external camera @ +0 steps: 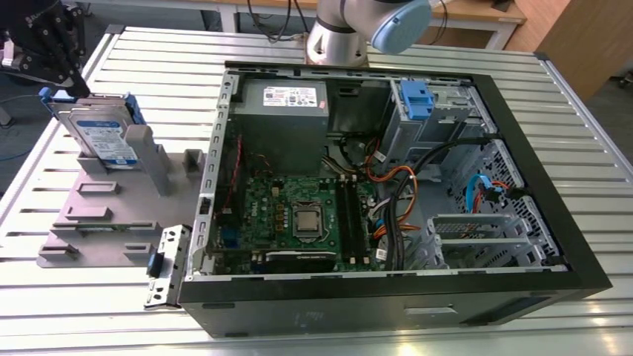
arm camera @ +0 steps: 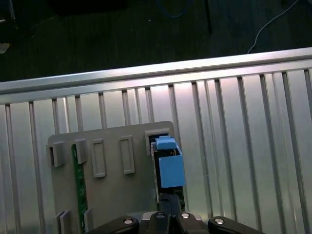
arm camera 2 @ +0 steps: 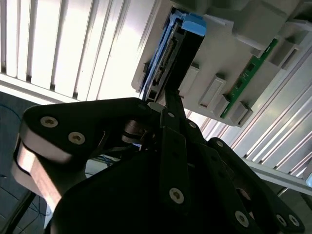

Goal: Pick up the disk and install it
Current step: 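Pick up the disk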

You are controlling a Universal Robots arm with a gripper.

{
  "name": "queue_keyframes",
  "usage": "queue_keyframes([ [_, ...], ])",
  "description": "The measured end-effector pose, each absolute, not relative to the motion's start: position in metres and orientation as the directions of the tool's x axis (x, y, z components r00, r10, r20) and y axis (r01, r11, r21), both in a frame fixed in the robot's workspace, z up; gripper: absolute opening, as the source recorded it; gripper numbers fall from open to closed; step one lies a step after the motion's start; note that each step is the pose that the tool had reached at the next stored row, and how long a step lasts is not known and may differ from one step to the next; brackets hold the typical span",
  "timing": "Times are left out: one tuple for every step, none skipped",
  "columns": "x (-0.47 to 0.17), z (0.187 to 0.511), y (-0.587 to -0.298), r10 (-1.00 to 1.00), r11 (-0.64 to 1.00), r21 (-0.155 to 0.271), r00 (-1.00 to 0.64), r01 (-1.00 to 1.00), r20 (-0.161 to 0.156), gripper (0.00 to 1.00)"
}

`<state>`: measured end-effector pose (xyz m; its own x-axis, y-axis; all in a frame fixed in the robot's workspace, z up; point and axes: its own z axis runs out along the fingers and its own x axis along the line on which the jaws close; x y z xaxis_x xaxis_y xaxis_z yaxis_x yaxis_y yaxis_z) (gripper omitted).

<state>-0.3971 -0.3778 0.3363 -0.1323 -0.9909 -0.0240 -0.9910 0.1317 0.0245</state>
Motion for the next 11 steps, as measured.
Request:
queue_keyframes([
  [-0.3972, 0.3363, -0.3779, -0.991, 0.130, 0.025, -0.130, -0.991, -0.024, 0.11],
  [-0.3972, 0.3363, -0.3778, -0.991, 0.130, 0.025, -0.130, -0.991, -0.024, 0.11],
  [-0.3972, 0.3363, -0.3779, -0.991, 0.130, 0.024, -0.130, -0.991, -0.024, 0.11],
  [-0.3972, 0.3363, -0.3778, -0.991, 0.130, 0.024, -0.130, -0.991, -0.024, 0.11],
  [-0.3972, 0.3363, -0.3778, -0.991, 0.130, 0.023, -0.130, -0.991, -0.024, 0.11],
  [-0.3972, 0.3363, -0.3778, -0.991, 0.130, 0.022, -0.130, -0.991, -0.024, 0.11],
  [-0.3972, 0.3363, -0.3778, -0.991, 0.130, 0.022, -0.130, -0.991, -0.024, 0.11],
  [-0.3972, 0.3363, -0.3778, -0.991, 0.130, 0.022, -0.130, -0.991, -0.024, 0.11],
  [-0.3972, 0.3363, -0.3778, -0.991, 0.130, 0.022, -0.130, -0.991, -0.024, 0.11],
  [-0.3972, 0.3363, -0.3778, -0.991, 0.130, 0.022, -0.130, -0.991, -0.024, 0.11],
  [-0.3972, 0.3361, -0.3778, -0.991, 0.130, 0.022, -0.130, -0.991, -0.024, 0.11],
])
